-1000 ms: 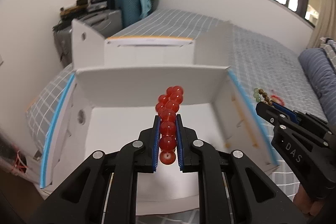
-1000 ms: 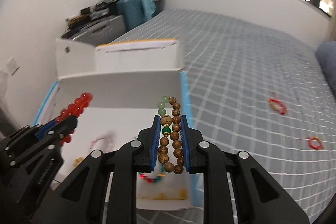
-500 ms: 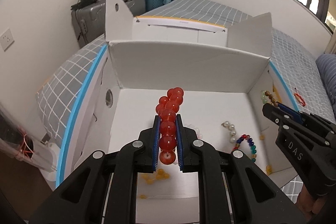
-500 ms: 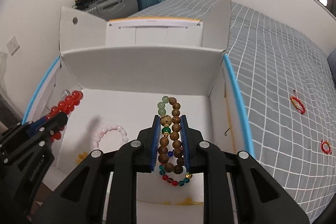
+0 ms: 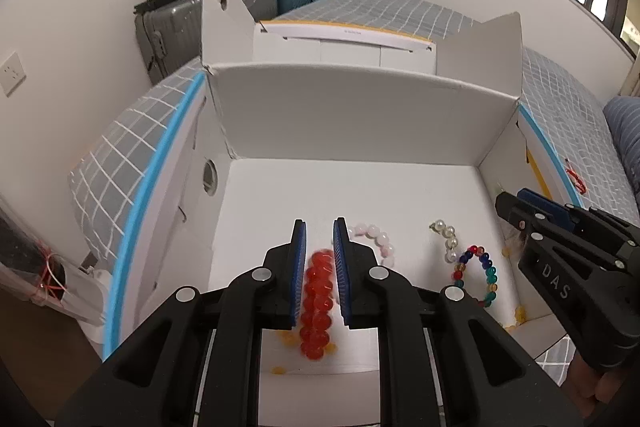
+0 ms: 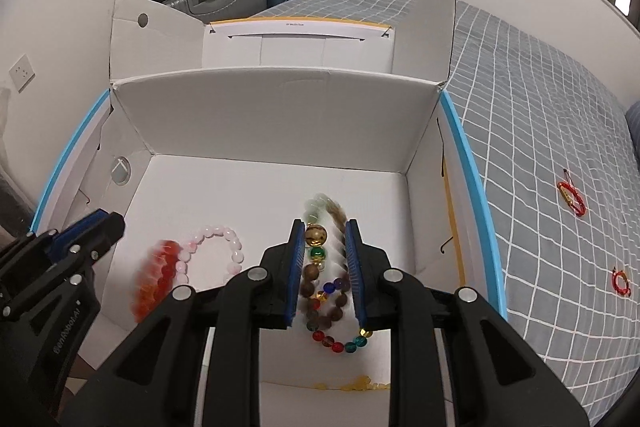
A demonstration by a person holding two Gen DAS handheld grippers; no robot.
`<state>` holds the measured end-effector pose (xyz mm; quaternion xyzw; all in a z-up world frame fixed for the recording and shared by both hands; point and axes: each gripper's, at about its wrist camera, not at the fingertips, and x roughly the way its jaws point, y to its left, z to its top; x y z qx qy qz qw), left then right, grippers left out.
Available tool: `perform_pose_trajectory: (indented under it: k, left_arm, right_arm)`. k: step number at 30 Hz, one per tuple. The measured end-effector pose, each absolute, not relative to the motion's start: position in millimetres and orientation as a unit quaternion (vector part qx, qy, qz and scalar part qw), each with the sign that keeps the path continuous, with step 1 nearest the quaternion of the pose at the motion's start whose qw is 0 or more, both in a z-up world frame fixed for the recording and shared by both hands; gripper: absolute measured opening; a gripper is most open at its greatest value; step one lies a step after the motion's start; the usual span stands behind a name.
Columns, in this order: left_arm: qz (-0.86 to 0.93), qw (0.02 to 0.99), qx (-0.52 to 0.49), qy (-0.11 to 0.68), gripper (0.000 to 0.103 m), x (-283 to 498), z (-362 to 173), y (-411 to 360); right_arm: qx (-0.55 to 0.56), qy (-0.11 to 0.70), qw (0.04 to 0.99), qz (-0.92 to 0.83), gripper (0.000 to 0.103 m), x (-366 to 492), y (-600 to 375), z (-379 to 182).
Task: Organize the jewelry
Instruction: 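Open both tools to drop the red and wooden bracelets into the box, then move both tools back over the bed toward the red cord bracelets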
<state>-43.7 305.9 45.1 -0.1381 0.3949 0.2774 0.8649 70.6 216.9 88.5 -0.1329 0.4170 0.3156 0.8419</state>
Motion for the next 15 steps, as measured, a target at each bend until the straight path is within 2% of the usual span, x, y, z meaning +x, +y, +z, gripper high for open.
perform_pose_trajectory:
  k: [1, 2, 4, 5, 6, 10, 14, 15]
  left_arm:
    - [0.277, 0.865, -0.139, 0.395, 0.015, -44.3, 45.9, 306.0]
    - [0.276, 0.865, -0.14, 0.394, 0.016, -45.0, 47.8, 306.1]
    - [0.281, 0.865, -0.14, 0.391, 0.032, -46.8, 50.5, 305.7]
    - [0.283, 0.867, -0.142, 0.386, 0.036, -48.8, 52.4, 305.6]
    - [0.285, 0.867, -0.142, 0.383, 0.041, -49.9, 53.8, 305.2]
    - [0.288, 0.87, -0.139, 0.375, 0.046, -54.6, 60.2, 302.6]
    - [0.291, 0.875, -0.133, 0.364, 0.057, -57.7, 69.4, 298.2]
    - [0.293, 0.876, -0.132, 0.36, 0.062, -59.2, 72.3, 297.0]
  right_arm:
    - [-0.134, 0.415, 0.843, 0.315, 0.022, 69.9, 216.5, 89.3]
    - [-0.133, 0.415, 0.843, 0.316, 0.03, 69.1, 216.4, 90.0]
    - [-0.128, 0.409, 0.846, 0.316, 0.04, 67.5, 213.9, 93.3]
    - [-0.127, 0.406, 0.848, 0.316, 0.046, 66.5, 212.9, 94.9]
    - [-0.126, 0.403, 0.85, 0.316, 0.048, 65.3, 211.7, 96.7]
    - [-0.106, 0.391, 0.854, 0.326, 0.073, 62.0, 200.6, 110.4]
    - [-0.093, 0.372, 0.865, 0.323, 0.086, 60.0, 188.3, 126.4]
    - [-0.09, 0.367, 0.868, 0.321, 0.087, 59.7, 185.1, 129.9]
